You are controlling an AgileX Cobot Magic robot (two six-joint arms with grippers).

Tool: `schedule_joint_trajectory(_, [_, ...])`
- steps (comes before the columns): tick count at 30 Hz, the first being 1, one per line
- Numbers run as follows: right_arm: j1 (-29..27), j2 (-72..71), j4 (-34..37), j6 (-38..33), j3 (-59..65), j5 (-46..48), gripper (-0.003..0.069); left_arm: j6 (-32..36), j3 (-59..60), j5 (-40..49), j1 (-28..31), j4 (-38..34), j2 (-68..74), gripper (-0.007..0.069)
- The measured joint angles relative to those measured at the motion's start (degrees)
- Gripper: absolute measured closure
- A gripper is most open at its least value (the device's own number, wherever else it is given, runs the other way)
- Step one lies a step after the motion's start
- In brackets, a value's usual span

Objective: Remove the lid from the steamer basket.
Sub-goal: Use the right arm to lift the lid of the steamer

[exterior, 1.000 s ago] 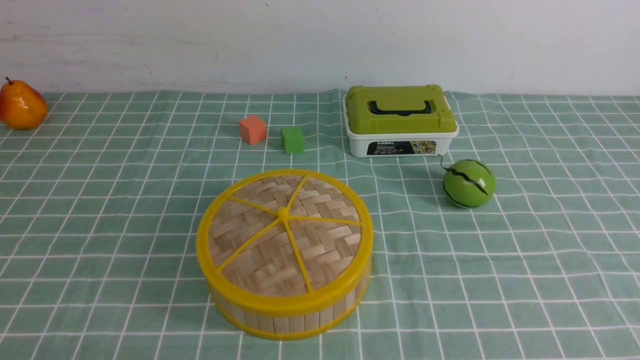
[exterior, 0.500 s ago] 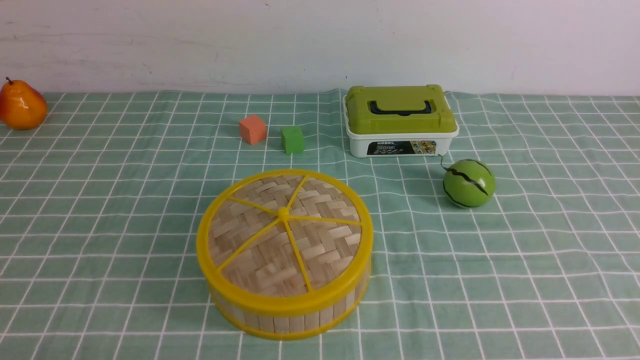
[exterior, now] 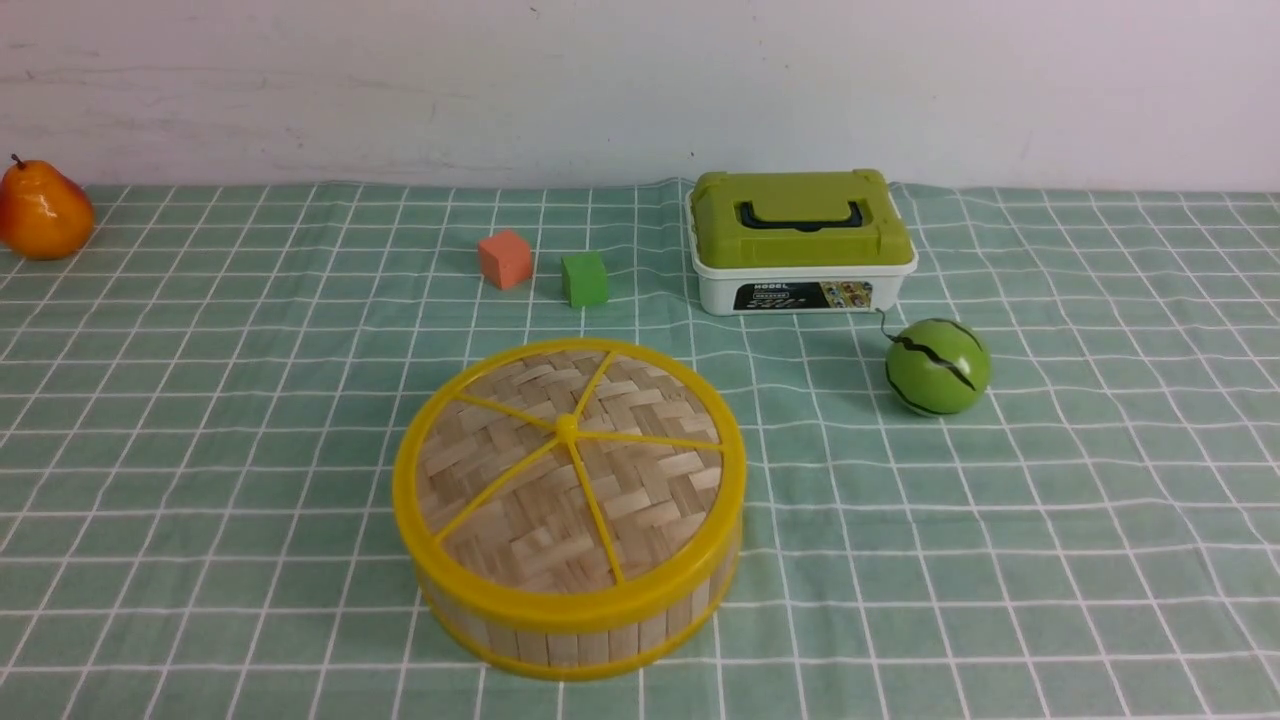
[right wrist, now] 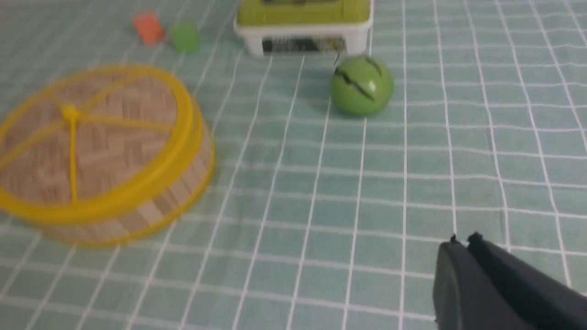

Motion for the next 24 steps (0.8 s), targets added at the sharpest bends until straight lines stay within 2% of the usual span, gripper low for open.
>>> schedule_joint_trajectory(2, [0.42,9.68,1.20,-4.55,-8.98,8.84,0.0679,0.00,0.00,0.00,0.00,0.00,0.00,0.0386])
schedule_joint_trajectory(4, [1.26,13.10,2.25,-6.10,-12.02,10.60,0.0678,0.00,0.00,0.00,0.00,0.00,0.00,0.0386])
schedule_joint_trajectory(6, [7.00,21.91,4.52,-9.42,-18.89,14.01,0.0666,0.00,0.00,0.00,0.00,0.00,0.00,0.0386])
schedule_joint_trajectory(8, [10.83,25.41,4.24,-9.97,-21.29,14.78,0.0662,0.00,0.00,0.00,0.00,0.00,0.00,0.0386])
schedule_joint_trajectory(9, [14.45,28.33,3.39,-9.77,-23.23,14.87,0.0660,0.00,0.00,0.00,0.00,0.00,0.00,0.0386])
schedule_joint_trajectory(11, [20.43,33.26,-0.78,-7.01,-26.50,14.92,0.0659,0.00,0.00,0.00,0.00,0.00,0.00,0.0386])
schedule_joint_trajectory(12, [21.57,34.28,-1.78,-6.16,-27.20,14.97,0.0659,0.00,0.00,0.00,0.00,0.00,0.00,0.0386])
schedule_joint_trajectory(15, [30.55,43.67,-10.96,1.98,-33.84,15.03,0.0657,0.00,0.00,0.00,0.00,0.00,0.00,0.0386])
schedule_joint_trajectory(17, [32.59,46.31,-13.52,3.50,-35.80,15.03,0.0656,0.00,0.00,0.00,0.00,0.00,0.00,0.0386])
schedule_joint_trajectory(18, [35.35,50.49,-15.84,5.17,-39.07,14.97,0.0654,0.00,0.00,0.00,0.00,0.00,0.00,0.0386])
schedule_joint_trajectory(24, [41.62,64.07,-17.36,6.60,-50.59,13.55,0.0610,0.00,0.00,0.00,0.00,0.00,0.00,0.0386])
